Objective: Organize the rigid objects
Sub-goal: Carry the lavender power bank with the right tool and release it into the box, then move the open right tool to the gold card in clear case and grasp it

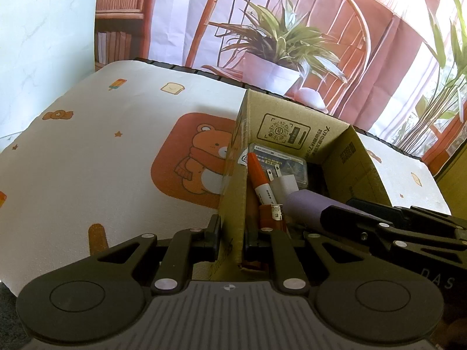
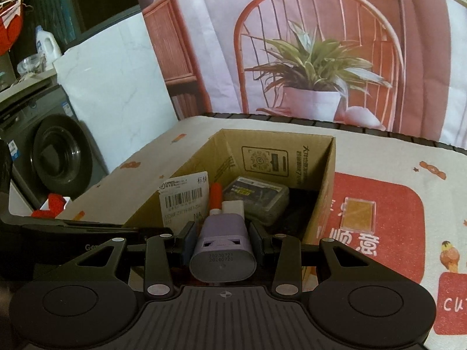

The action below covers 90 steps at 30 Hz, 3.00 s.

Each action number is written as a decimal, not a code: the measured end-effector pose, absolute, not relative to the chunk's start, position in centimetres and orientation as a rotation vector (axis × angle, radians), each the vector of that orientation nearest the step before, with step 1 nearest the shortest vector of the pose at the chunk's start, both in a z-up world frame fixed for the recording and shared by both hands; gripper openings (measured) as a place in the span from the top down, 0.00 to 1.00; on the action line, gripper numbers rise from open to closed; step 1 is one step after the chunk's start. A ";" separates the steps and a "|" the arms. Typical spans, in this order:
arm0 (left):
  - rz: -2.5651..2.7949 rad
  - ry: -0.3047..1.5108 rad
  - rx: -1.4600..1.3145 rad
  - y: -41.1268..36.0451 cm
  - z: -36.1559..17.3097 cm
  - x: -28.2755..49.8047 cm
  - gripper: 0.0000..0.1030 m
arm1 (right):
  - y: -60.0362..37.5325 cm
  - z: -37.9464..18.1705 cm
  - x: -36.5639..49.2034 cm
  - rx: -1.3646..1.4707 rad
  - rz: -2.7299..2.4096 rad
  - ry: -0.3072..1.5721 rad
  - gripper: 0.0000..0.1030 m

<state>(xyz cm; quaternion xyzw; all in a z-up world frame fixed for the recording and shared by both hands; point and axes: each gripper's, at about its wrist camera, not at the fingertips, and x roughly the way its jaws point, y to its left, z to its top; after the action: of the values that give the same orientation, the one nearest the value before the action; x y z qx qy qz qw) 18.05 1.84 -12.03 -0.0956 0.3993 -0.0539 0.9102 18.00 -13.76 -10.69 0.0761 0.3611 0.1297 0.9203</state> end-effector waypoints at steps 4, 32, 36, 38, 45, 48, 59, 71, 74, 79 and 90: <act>-0.111 0.823 -0.196 1.8 -12.0 18.0 0.85 | -13.8 -10.7 18.1 0.156 0.267 0.742 0.64; -0.113 0.825 -0.196 1.7 -12.0 18.1 0.84 | -15.0 -8.7 17.5 0.134 0.194 0.607 0.33; -0.112 0.825 -0.196 1.7 -12.0 18.1 0.84 | -16.4 -8.0 17.3 0.143 0.127 0.543 0.14; -0.112 0.825 -0.196 1.7 -12.0 18.1 0.84 | -17.5 -8.0 17.2 0.156 0.088 0.522 0.06; -0.112 0.826 -0.196 1.7 -12.0 18.1 0.84 | -21.7 -9.2 16.9 0.203 -0.061 0.513 0.00; -0.112 0.826 -0.195 1.7 -12.0 18.1 0.84 | -23.2 -10.0 16.9 0.210 -0.114 0.515 0.00; -0.111 0.826 -0.194 1.7 -12.1 18.2 0.84 | -27.8 -14.5 19.2 0.267 -0.191 0.606 0.10; -0.109 0.830 -0.187 1.6 -12.1 18.1 0.84 | -25.3 -17.6 25.5 0.141 -0.063 0.738 0.43; -0.107 0.831 -0.185 1.6 -12.1 18.2 0.84 | -24.6 -18.1 26.7 0.132 -0.056 0.765 0.50; -0.107 0.833 -0.185 1.6 -12.1 18.2 0.84 | -24.5 -18.7 27.7 0.154 -0.075 0.785 0.54; -0.105 0.833 -0.183 1.6 -12.2 18.2 0.84 | -24.1 -18.7 27.6 0.069 -0.046 0.800 0.60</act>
<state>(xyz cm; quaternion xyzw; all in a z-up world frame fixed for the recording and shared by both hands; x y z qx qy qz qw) 18.24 1.64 -12.15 -0.0886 0.4040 -0.0508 0.9090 27.65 -24.07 -18.74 0.0334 0.3894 -0.0223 0.9202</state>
